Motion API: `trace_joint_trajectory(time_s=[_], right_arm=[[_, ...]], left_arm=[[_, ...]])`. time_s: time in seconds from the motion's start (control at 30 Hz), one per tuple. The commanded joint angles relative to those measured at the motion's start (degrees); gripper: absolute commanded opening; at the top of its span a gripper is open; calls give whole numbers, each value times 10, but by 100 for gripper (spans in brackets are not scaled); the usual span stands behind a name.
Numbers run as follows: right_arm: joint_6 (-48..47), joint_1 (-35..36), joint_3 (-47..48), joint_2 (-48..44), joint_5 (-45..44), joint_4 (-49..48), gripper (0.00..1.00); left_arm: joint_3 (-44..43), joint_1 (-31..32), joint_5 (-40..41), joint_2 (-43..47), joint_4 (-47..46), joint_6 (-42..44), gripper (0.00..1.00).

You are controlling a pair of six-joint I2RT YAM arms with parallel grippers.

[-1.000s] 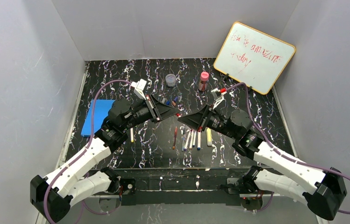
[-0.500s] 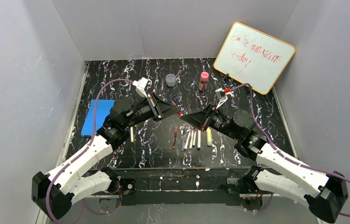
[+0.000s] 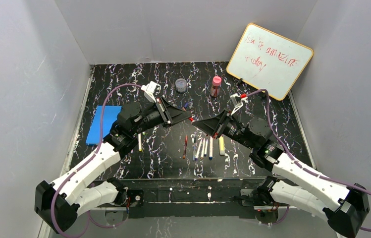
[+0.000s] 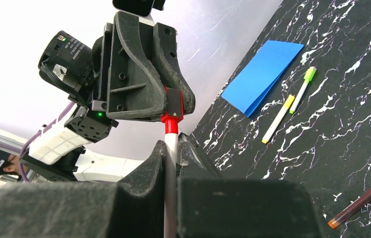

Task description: Open the pen caps

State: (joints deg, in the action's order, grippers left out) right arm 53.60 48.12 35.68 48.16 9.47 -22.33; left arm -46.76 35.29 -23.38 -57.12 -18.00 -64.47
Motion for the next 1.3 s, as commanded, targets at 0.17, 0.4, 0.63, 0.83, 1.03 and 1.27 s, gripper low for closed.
trace_joint_trajectory(time_s=[0.17,0.4,0.63,0.83,1.03,1.27], right_arm=[[17,-2,-29,-70,71,79,1],[17,-2,-13,-39,66,41,1],[12,-2,9,1,50,-38,1],[33,-2,1,38,25,-186,1],[64,-2,23,117,12,-296,1],[80,-2,43,167,17,-344,1]], left_arm=[[-33,-134,293,5,-95,31,0],[-28,-133,169,-28,-155,13,0],[-17,-131,72,-6,-163,20,62],[15,-98,9,23,-166,34,98],[44,-57,-33,26,-165,22,87],[56,-49,-33,43,-155,20,66]])
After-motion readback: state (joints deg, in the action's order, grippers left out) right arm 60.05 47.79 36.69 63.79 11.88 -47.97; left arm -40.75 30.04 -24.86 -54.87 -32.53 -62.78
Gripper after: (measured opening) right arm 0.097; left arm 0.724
